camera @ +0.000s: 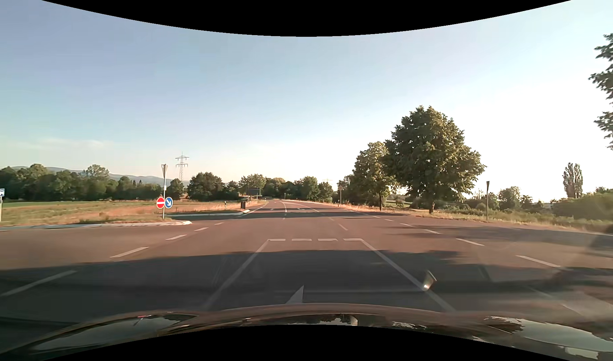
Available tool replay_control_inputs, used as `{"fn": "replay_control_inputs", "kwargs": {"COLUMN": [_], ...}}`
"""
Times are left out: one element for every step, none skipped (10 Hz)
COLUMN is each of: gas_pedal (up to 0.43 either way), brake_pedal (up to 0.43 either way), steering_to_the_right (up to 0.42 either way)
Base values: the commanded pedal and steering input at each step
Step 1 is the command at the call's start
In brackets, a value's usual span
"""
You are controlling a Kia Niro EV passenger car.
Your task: Follow the waypoints while adhering to traffic rules and regulations
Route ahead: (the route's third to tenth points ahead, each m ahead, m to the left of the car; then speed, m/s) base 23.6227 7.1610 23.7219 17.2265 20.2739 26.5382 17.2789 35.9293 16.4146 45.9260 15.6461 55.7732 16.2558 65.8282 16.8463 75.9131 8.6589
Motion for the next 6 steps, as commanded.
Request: {"fn": "replay_control_inputs", "kwargs": {"gas_pedal": [0.0,0.0,0.0,0.0,0.0,0.0], "brake_pedal": [0.274,0.268,0.274,0.268,0.268,0.268], "steering_to_the_right": [-0.001,-0.003,-0.004,-0.007,-0.011,-0.014]}}
